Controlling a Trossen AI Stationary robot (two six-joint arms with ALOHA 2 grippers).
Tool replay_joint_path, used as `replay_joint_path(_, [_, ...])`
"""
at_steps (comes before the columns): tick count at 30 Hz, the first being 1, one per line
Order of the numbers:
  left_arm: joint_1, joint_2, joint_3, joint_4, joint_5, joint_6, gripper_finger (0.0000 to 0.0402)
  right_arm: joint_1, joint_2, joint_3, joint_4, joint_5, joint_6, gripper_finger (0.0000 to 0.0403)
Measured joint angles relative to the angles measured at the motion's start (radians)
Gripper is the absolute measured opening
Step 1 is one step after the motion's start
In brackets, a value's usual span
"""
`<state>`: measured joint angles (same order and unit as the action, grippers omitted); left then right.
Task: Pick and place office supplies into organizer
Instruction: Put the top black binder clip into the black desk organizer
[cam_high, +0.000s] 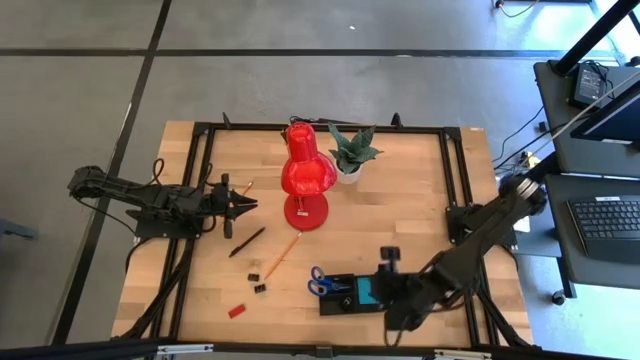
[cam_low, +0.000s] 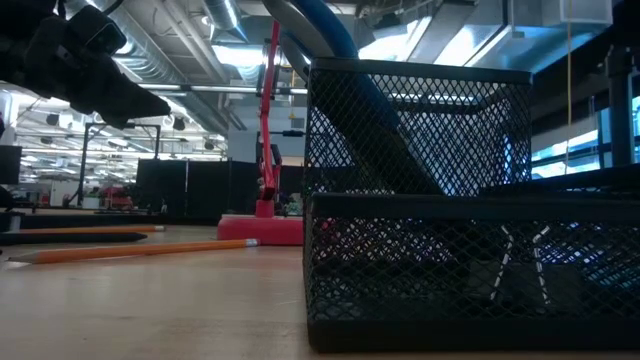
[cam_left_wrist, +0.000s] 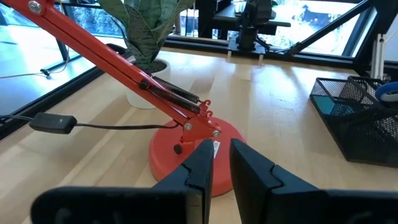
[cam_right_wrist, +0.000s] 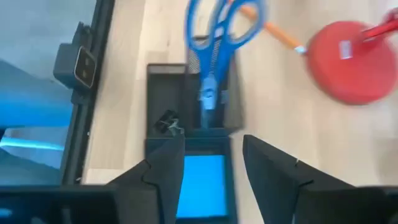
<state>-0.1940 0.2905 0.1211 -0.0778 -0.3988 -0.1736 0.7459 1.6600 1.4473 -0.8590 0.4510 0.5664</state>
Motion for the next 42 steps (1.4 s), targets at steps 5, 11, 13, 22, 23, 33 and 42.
replay_joint_path(5, [0.000, 0.000, 0.000, 0.000, 0.000, 0.000, 0.0047, -0.021, -0.147, -0.118, 0.053, 0.012, -0.072, 0.0165])
replay_joint_path(11, [0.000, 0.000, 0.000, 0.000, 0.000, -0.031, 0.0047, -0.118, -0.395, -0.472, 0.320, -0.039, -0.137, 0.0165])
replay_joint_path(13, [0.000, 0.000, 0.000, 0.000, 0.000, -0.050, 0.0047, -0.163, -0.484, -0.600, 0.451, -0.078, -0.186, 0.0165])
replay_joint_path(22, [0.000, 0.012, 0.000, 0.070, 0.080, -0.066, 0.0063, -0.387, -0.796, -0.965, 0.767, -0.160, -0.437, 0.0165])
replay_joint_path(23, [0.000, 0.017, 0.000, 0.087, 0.080, -0.053, 0.0071, -0.409, -0.822, -0.984, 0.773, -0.161, -0.460, 0.0165])
replay_joint_path(33, [0.000, 0.156, 0.001, 0.374, 0.056, 0.053, 0.0154, -0.569, -0.938, -1.079, 0.786, -0.218, -0.524, 0.0165])
replay_joint_path(42, [-0.052, 0.457, 0.256, 0.231, 0.056, 0.144, 0.0153, -0.746, -0.936, -1.201, 0.982, -0.457, -0.489, 0.0165])
